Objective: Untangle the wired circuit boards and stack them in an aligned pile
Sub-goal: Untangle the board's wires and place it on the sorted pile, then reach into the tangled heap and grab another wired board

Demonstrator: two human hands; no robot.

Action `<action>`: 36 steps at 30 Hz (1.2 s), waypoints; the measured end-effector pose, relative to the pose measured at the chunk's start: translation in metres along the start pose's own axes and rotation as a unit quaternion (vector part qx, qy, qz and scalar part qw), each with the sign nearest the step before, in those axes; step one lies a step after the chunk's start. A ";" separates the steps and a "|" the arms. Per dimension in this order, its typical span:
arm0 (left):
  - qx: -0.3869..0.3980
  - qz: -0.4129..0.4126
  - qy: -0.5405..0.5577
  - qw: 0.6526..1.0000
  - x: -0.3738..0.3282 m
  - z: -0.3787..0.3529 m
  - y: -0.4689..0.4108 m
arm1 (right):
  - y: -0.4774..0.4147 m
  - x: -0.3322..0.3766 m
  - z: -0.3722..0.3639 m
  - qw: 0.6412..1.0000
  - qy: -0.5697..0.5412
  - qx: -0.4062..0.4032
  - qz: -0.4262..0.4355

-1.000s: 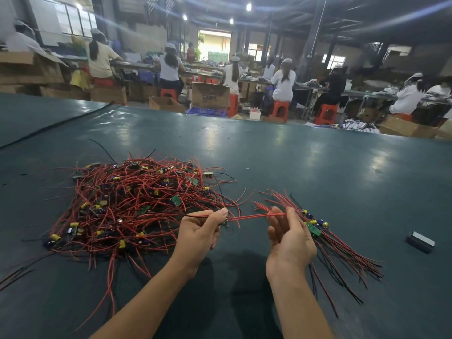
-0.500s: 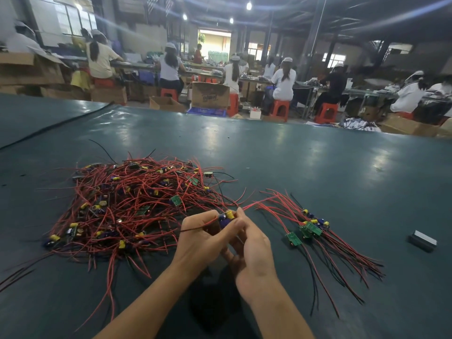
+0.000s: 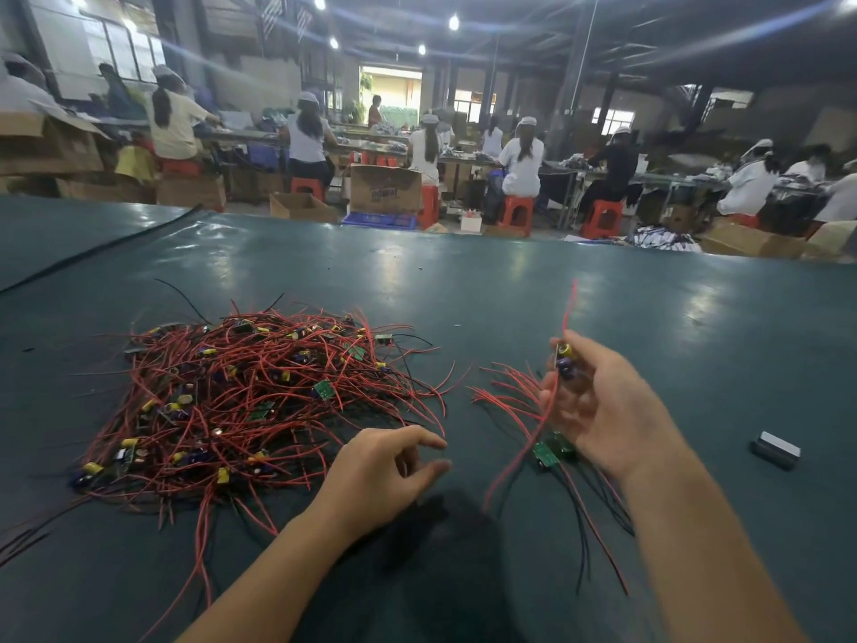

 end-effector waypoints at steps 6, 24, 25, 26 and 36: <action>0.018 -0.004 -0.005 1.000 -0.003 -0.001 0.003 | -0.031 0.025 0.023 0.921 0.369 -0.041 0.120; -0.129 -0.189 -0.120 0.966 -0.034 0.013 0.001 | -0.044 -0.049 0.010 0.633 0.621 -0.169 0.430; -0.175 -0.214 -0.142 0.950 -0.037 0.019 -0.001 | -0.039 -0.053 0.002 0.673 0.583 -0.152 0.428; -0.219 -0.225 -0.167 0.935 -0.038 0.027 -0.003 | -0.034 -0.059 -0.008 0.711 0.544 -0.134 0.425; -0.147 0.159 -0.295 0.930 0.030 0.076 -0.013 | -0.012 -0.109 -0.047 0.838 0.377 -0.048 0.391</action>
Point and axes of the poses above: each hand's wrist, its own y-axis away from the middle knuckle, its own z-axis out of the back of the hand, x = y × z, the point moved 3 cm from there along -y, towards the middle knuckle, and after that the axes turned 4 degrees about -x, right-handed, at the moved point
